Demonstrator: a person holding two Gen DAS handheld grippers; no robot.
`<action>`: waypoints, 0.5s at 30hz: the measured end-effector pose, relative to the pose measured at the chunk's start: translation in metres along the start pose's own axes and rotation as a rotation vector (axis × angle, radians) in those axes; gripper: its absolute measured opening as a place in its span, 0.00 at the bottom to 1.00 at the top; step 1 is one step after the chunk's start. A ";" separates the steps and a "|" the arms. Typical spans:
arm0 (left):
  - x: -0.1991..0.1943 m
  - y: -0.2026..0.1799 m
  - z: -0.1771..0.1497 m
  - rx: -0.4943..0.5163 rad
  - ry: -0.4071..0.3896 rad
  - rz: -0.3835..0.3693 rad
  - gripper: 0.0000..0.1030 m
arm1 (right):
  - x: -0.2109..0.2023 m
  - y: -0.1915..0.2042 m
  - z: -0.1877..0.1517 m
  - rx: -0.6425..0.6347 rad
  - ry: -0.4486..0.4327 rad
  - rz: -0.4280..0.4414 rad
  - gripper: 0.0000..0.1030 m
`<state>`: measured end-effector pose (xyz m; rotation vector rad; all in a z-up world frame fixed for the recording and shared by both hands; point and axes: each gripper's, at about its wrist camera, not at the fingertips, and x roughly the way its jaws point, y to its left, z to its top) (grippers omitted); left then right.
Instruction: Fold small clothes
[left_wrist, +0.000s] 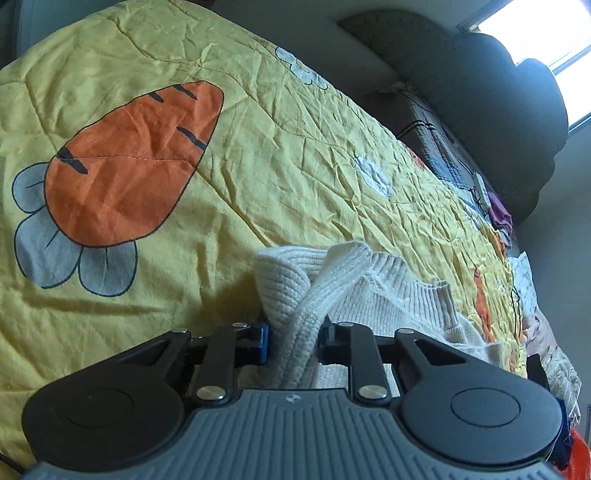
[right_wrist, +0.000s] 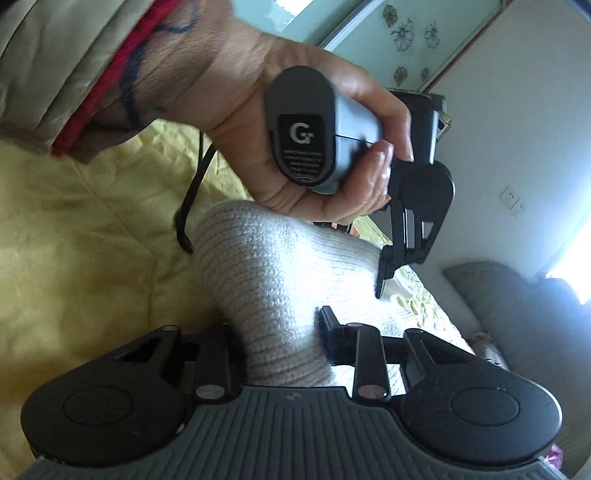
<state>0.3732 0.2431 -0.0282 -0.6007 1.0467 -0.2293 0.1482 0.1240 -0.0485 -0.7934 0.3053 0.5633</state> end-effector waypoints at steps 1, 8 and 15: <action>-0.004 -0.002 0.000 -0.008 -0.005 -0.007 0.21 | -0.003 -0.004 -0.001 0.019 -0.010 0.007 0.29; -0.036 -0.031 -0.005 -0.075 -0.054 -0.022 0.21 | -0.032 -0.047 -0.009 0.183 -0.088 0.050 0.25; -0.059 -0.077 -0.014 -0.105 -0.094 -0.032 0.20 | -0.070 -0.094 -0.028 0.346 -0.149 0.064 0.24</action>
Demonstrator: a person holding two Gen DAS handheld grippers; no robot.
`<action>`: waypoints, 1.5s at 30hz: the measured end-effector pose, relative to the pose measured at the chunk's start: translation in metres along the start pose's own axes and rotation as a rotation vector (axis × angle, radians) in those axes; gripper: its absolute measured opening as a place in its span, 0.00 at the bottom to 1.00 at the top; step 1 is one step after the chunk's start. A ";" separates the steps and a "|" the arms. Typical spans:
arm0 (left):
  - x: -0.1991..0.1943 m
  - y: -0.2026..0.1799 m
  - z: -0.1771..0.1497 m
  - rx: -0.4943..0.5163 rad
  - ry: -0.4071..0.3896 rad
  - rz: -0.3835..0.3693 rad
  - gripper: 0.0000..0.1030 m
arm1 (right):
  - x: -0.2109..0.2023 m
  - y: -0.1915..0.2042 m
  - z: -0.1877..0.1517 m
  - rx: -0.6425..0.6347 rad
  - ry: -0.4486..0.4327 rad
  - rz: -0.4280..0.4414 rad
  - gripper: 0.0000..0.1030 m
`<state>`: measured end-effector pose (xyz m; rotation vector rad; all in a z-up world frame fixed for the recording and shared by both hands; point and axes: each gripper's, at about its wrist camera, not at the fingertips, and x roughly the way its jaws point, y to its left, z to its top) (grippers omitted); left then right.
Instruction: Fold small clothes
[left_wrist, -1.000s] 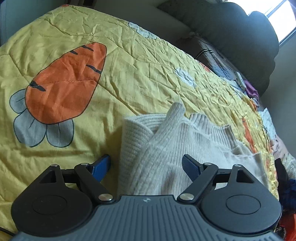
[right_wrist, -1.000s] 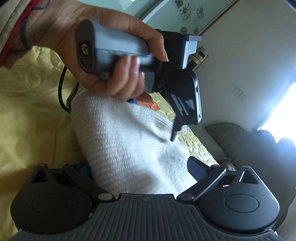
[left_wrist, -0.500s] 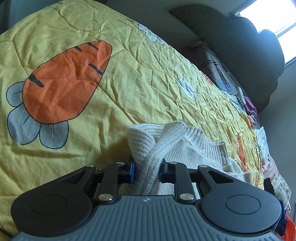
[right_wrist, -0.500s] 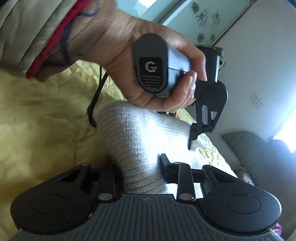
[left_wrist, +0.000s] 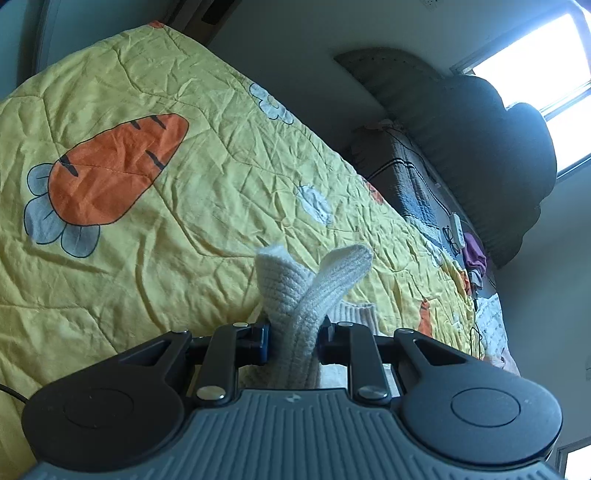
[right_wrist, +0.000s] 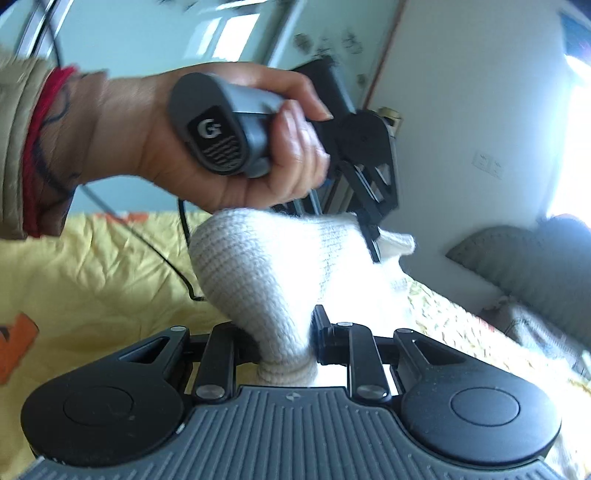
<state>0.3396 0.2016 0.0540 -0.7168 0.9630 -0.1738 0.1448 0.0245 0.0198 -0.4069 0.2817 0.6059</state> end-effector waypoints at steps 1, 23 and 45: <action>-0.001 -0.007 -0.002 -0.003 -0.005 0.001 0.21 | -0.006 -0.008 -0.001 0.029 -0.006 0.004 0.24; 0.041 -0.150 -0.080 0.088 0.004 0.039 0.21 | -0.099 -0.140 -0.077 0.568 -0.074 0.071 0.19; 0.126 -0.253 -0.161 0.294 0.053 0.107 0.21 | -0.152 -0.204 -0.143 0.737 -0.108 -0.022 0.19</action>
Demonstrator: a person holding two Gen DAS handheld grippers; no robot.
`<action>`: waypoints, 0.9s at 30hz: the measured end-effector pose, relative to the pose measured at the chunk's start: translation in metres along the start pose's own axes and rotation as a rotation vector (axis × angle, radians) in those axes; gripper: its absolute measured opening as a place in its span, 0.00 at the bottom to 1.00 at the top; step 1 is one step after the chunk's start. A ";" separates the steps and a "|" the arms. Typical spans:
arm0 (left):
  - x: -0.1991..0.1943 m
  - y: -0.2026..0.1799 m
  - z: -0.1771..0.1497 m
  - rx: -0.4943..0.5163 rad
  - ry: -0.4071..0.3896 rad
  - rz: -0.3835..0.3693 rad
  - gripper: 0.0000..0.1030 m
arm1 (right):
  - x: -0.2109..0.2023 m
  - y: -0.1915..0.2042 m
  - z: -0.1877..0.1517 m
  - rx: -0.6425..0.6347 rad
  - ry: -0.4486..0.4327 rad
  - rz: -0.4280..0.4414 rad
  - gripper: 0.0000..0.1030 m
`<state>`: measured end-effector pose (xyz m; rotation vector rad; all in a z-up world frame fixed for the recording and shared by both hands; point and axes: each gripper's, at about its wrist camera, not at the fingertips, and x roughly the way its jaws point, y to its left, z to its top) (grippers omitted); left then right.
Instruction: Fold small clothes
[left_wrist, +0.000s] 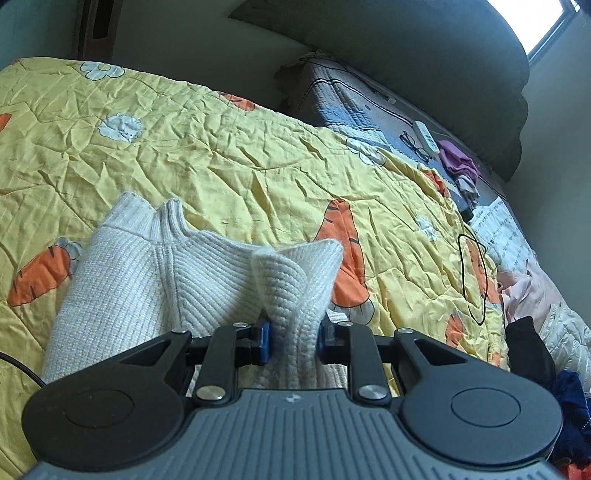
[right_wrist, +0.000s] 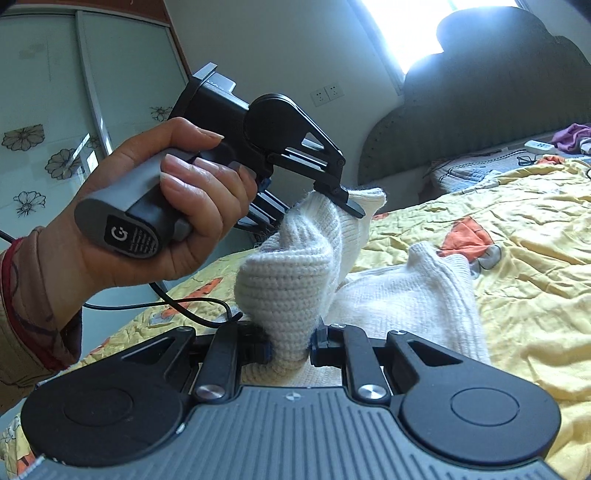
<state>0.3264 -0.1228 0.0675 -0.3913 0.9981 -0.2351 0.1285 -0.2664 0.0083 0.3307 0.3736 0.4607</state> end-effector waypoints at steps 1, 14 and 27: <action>0.003 -0.004 -0.002 0.006 0.003 0.003 0.21 | -0.001 -0.003 0.000 0.008 -0.001 0.000 0.19; 0.048 -0.039 -0.028 0.090 0.042 0.067 0.21 | -0.010 -0.041 -0.014 0.134 0.001 0.001 0.19; 0.065 -0.054 -0.041 0.186 0.044 0.109 0.29 | -0.007 -0.060 -0.025 0.198 0.040 0.037 0.23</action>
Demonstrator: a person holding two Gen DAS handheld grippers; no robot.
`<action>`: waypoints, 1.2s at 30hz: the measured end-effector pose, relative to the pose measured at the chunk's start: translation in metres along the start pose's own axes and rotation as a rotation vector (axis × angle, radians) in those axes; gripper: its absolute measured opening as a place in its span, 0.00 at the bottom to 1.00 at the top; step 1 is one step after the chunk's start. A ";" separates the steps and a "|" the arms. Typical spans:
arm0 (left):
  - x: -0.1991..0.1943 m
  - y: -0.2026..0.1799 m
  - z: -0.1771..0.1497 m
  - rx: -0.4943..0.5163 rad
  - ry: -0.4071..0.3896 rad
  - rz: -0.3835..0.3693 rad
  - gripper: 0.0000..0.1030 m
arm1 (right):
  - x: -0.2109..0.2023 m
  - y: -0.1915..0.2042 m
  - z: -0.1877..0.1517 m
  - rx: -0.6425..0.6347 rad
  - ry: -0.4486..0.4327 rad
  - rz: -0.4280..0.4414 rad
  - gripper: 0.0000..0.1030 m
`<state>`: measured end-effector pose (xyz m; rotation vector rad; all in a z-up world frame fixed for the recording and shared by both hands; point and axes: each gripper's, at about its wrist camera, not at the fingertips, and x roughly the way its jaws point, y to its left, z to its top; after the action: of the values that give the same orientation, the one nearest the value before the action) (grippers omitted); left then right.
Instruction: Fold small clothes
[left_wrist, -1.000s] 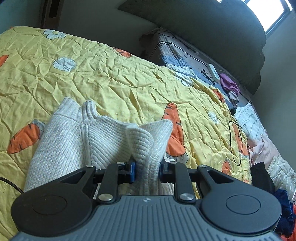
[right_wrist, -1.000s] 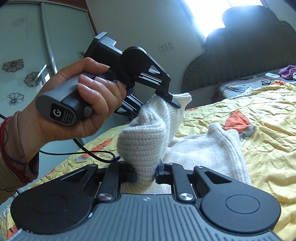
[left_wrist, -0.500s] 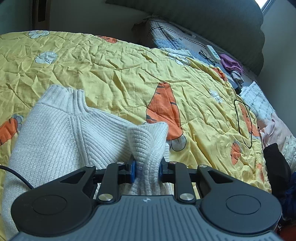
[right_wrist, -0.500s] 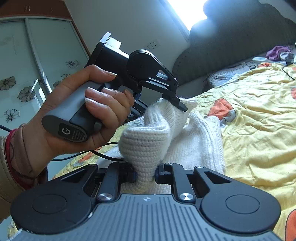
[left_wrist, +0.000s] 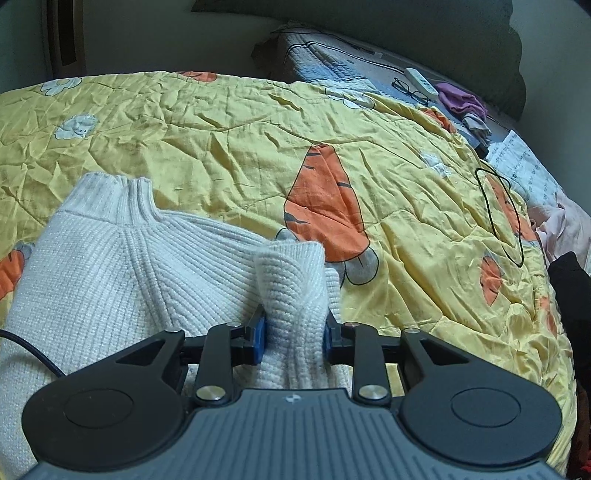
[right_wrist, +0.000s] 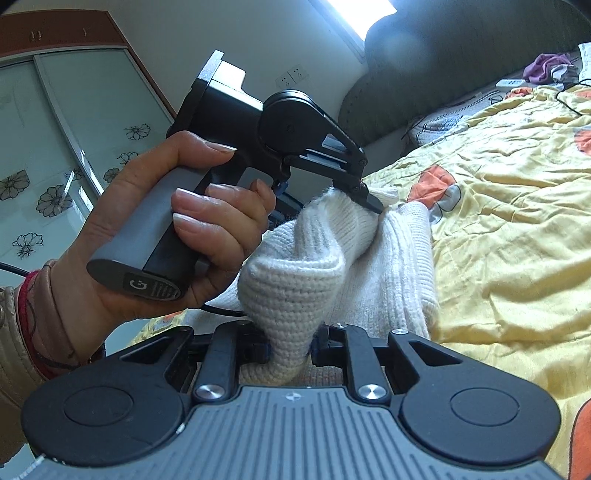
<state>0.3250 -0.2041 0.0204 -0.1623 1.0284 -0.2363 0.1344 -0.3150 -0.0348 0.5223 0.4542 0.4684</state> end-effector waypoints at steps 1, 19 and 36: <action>0.000 -0.001 -0.001 0.007 -0.004 0.000 0.31 | 0.000 -0.001 0.000 0.003 0.002 -0.002 0.25; -0.066 0.045 -0.001 -0.002 -0.194 -0.039 0.74 | 0.003 -0.021 -0.004 0.092 0.013 0.004 0.57; -0.154 0.134 -0.155 0.377 -0.374 0.165 0.82 | 0.003 -0.016 0.000 0.119 0.007 -0.019 0.55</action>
<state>0.1315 -0.0374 0.0368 0.2143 0.6073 -0.2344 0.1413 -0.3257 -0.0446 0.6312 0.4951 0.4267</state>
